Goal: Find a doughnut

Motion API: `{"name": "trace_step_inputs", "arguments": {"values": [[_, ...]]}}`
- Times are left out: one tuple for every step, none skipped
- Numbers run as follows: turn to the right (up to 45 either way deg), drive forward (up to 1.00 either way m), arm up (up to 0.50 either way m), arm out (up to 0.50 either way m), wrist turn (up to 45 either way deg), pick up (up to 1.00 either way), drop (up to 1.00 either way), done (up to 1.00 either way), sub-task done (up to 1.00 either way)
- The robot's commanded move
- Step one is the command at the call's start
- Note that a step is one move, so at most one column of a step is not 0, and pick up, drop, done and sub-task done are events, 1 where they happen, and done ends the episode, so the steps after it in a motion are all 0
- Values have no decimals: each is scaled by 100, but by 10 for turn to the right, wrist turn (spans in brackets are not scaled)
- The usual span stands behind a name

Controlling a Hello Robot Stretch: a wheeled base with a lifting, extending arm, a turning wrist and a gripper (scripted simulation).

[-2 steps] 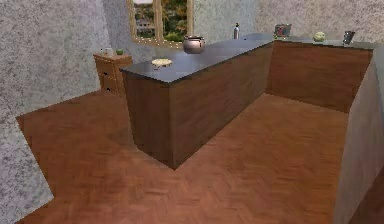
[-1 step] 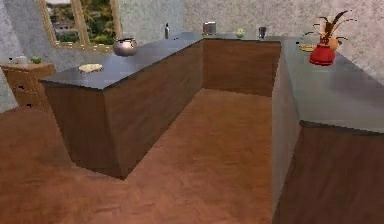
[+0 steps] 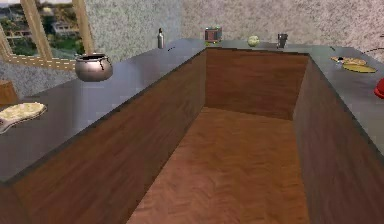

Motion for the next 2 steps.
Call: {"name": "trace_step_inputs", "arguments": {"values": [[180, 0, 0, 0, 0, 0, 0, 0, 0], [0, 5, 0, 0, 0, 0, 0, 0, 0]]}}
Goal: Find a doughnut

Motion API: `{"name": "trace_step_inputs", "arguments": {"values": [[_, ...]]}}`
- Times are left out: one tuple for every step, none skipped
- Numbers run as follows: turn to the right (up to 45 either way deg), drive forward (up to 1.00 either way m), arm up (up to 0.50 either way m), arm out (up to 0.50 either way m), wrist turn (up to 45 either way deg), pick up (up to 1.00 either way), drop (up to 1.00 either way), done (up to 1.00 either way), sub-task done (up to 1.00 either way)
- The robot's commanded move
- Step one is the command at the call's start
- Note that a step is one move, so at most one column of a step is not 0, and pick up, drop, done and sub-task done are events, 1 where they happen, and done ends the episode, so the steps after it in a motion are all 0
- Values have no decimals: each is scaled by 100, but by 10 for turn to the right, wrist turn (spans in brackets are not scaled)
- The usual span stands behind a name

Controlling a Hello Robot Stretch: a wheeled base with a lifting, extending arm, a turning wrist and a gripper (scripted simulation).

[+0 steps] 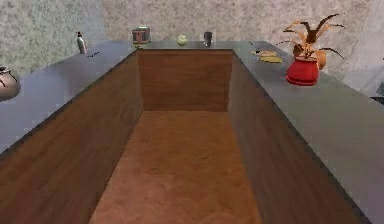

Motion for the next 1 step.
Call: {"name": "trace_step_inputs", "arguments": {"values": [[0, 100, 0, 0, 0, 0, 0, 0, 0]]}}
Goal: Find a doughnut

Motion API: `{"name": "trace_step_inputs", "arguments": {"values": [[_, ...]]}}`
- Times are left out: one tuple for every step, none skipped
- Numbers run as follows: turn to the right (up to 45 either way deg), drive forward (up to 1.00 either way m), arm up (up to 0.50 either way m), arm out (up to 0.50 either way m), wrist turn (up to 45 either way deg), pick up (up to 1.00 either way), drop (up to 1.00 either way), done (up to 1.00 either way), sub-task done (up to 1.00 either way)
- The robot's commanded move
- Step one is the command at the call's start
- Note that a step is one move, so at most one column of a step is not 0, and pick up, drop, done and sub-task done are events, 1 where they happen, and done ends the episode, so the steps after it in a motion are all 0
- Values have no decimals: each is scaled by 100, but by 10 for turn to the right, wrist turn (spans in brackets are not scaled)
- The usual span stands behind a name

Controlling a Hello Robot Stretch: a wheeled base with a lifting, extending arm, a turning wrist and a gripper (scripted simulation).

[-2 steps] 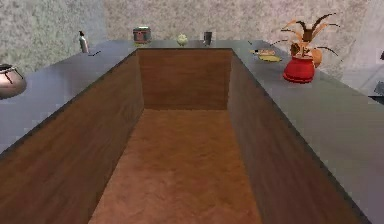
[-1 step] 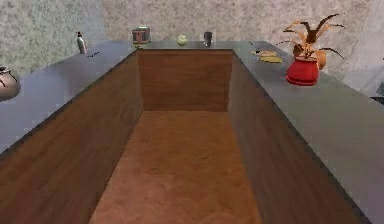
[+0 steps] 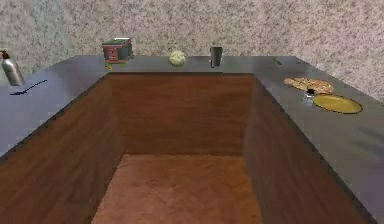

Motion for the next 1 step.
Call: {"name": "trace_step_inputs", "arguments": {"values": [[0, 100, 0, 0, 0, 0, 0, 0, 0]]}}
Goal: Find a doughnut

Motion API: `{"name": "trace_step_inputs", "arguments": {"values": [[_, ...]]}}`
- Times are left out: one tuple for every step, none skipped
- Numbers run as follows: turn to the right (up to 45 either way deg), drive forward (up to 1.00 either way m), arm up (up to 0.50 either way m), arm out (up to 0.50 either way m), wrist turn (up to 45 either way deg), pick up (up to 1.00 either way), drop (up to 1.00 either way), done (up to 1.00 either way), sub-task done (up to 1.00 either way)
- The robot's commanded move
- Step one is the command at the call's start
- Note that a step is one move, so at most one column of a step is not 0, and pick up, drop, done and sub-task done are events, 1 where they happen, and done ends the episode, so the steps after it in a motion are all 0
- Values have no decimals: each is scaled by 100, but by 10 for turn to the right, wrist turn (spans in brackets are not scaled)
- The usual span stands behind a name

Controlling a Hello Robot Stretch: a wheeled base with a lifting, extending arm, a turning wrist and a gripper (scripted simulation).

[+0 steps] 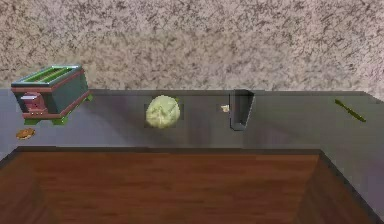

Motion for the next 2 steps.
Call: {"name": "trace_step_inputs", "arguments": {"values": [[0, 25, 0, 0, 0, 0, 0, 0, 0], [-450, 0, 0, 0, 0, 0, 0, 0, 0]]}}
